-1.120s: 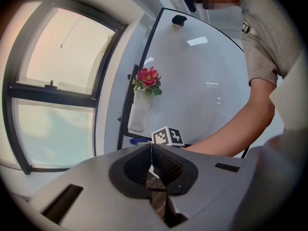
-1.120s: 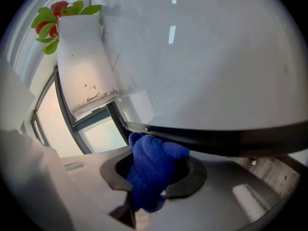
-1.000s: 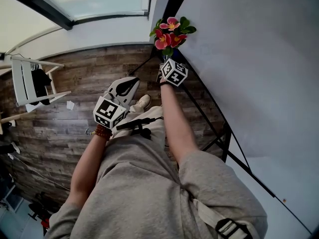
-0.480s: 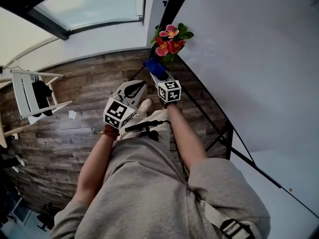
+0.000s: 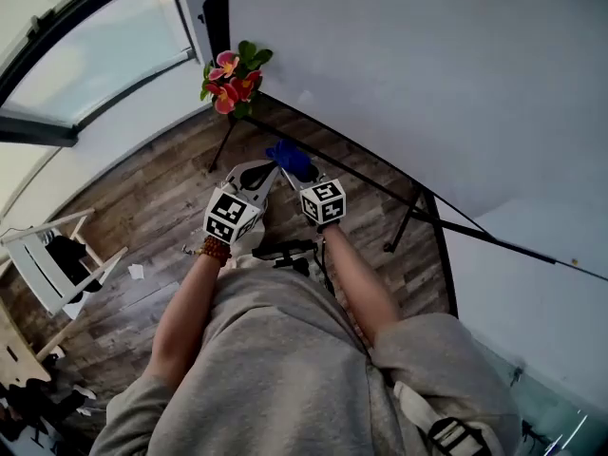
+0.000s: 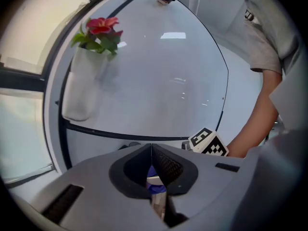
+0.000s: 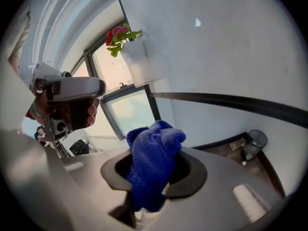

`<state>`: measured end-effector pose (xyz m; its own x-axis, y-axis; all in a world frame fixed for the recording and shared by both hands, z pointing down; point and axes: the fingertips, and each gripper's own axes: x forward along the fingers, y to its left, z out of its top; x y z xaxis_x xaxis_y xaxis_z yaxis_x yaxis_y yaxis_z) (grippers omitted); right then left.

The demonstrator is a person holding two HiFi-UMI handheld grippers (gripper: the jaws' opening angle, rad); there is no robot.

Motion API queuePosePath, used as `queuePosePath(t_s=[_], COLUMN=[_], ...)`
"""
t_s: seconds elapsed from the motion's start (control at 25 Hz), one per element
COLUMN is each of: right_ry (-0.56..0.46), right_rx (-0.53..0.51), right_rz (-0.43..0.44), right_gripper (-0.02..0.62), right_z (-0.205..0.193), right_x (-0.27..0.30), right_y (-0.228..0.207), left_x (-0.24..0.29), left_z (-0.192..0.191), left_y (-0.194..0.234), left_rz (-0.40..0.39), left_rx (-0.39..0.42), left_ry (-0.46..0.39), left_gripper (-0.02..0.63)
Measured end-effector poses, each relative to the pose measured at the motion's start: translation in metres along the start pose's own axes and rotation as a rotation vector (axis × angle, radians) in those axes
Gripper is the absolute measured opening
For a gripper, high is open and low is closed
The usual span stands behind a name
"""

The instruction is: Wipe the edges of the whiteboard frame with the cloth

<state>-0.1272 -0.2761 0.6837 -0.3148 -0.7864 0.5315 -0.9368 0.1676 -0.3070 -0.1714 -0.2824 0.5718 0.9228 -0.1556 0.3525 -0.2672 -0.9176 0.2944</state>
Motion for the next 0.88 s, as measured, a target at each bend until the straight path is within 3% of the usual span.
queuePosePath(t_s=[0.28, 0.52, 0.68, 0.88], right_ry=[-0.134, -0.331, -0.394, -0.484], right_rx=[0.105, 0.205, 0.175, 0.167], right_rz=[-0.271, -0.570, -0.713, -0.873], right_gripper=[0.136, 0.135, 0.135, 0.136], right_z=[-0.009, -0.013, -0.003, 0.028], right_x=[-0.134, -0.282, -0.351, -0.408], right_y=[-0.046, -0.035, -0.015, 0.013], left_x=[0.051, 0.044, 0.033, 0.032], left_z=[0.019, 0.056, 0.082, 0.109], left_y=[-0.096, -0.213, -0.264, -0.297], left_rz=[-0.248, -0.495, -0.556, -0.611], left_rx=[0.042, 0.166, 0.218, 0.256], left_ry=[0.016, 0.004, -0.052, -0.135], left_gripper=[0.009, 0.011, 0.009, 0.009])
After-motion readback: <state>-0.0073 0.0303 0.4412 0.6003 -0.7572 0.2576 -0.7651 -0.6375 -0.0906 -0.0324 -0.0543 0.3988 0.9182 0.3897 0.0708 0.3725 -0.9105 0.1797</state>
